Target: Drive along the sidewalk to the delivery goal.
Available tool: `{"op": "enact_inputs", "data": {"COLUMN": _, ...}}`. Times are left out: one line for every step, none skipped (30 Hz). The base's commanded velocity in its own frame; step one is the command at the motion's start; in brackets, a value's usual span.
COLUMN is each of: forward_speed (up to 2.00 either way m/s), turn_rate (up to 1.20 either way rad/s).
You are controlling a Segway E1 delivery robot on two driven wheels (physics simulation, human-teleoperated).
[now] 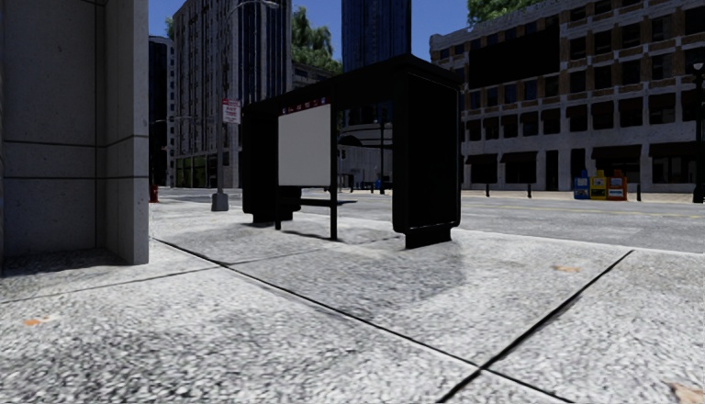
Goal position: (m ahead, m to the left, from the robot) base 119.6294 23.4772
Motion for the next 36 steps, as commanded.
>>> {"op": "enact_inputs", "data": {"forward_speed": 2.00, "turn_rate": 0.46}}
{"op": "enact_inputs", "data": {"forward_speed": 2.00, "turn_rate": 0.46}}
{"op": "enact_inputs", "data": {"forward_speed": 2.00, "turn_rate": 0.46}}
{"op": "enact_inputs", "data": {"forward_speed": 2.00, "turn_rate": 0.44}}
{"op": "enact_inputs", "data": {"forward_speed": 2.00, "turn_rate": 0.42}}
{"op": "enact_inputs", "data": {"forward_speed": 2.00, "turn_rate": 0.42}}
{"op": "enact_inputs", "data": {"forward_speed": 2.00, "turn_rate": 0.42}}
{"op": "enact_inputs", "data": {"forward_speed": 2.00, "turn_rate": 0.41}}
{"op": "enact_inputs", "data": {"forward_speed": 2.00, "turn_rate": 0.41}}
{"op": "enact_inputs", "data": {"forward_speed": 2.00, "turn_rate": 0.41}}
{"op": "enact_inputs", "data": {"forward_speed": 2.00, "turn_rate": 0.41}}
{"op": "enact_inputs", "data": {"forward_speed": 2.00, "turn_rate": 0.41}}
{"op": "enact_inputs", "data": {"forward_speed": 2.00, "turn_rate": 0.41}}
{"op": "enact_inputs", "data": {"forward_speed": 2.00, "turn_rate": 0.41}}
{"op": "enact_inputs", "data": {"forward_speed": 2.00, "turn_rate": 0.41}}
{"op": "enact_inputs", "data": {"forward_speed": 2.00, "turn_rate": 0.40}}
{"op": "enact_inputs", "data": {"forward_speed": 2.00, "turn_rate": 0.40}}
{"op": "enact_inputs", "data": {"forward_speed": 2.00, "turn_rate": 0.40}}
{"op": "enact_inputs", "data": {"forward_speed": 2.00, "turn_rate": 0.40}}
{"op": "enact_inputs", "data": {"forward_speed": 2.00, "turn_rate": 0.40}}
{"op": "enact_inputs", "data": {"forward_speed": 2.00, "turn_rate": 0.40}}
{"op": "enact_inputs", "data": {"forward_speed": 2.00, "turn_rate": 0.40}}
{"op": "enact_inputs", "data": {"forward_speed": 2.00, "turn_rate": 0.40}}
{"op": "enact_inputs", "data": {"forward_speed": 2.00, "turn_rate": 0.40}}
{"op": "enact_inputs", "data": {"forward_speed": 2.00, "turn_rate": 0.40}}
{"op": "enact_inputs", "data": {"forward_speed": 2.00, "turn_rate": 0.40}}
{"op": "enact_inputs", "data": {"forward_speed": 2.00, "turn_rate": 0.40}}
{"op": "enact_inputs", "data": {"forward_speed": 2.00, "turn_rate": 0.39}}
{"op": "enact_inputs", "data": {"forward_speed": 2.00, "turn_rate": 0.39}}
{"op": "enact_inputs", "data": {"forward_speed": 2.00, "turn_rate": 0.39}}
{"op": "enact_inputs", "data": {"forward_speed": 2.00, "turn_rate": 0.39}}
{"op": "enact_inputs", "data": {"forward_speed": 2.00, "turn_rate": 0.39}}
{"op": "enact_inputs", "data": {"forward_speed": 2.00, "turn_rate": 0.39}}
{"op": "enact_inputs", "data": {"forward_speed": 2.00, "turn_rate": 0.39}}
{"op": "enact_inputs", "data": {"forward_speed": 2.00, "turn_rate": 0.39}}
{"op": "enact_inputs", "data": {"forward_speed": 2.00, "turn_rate": 0.39}}
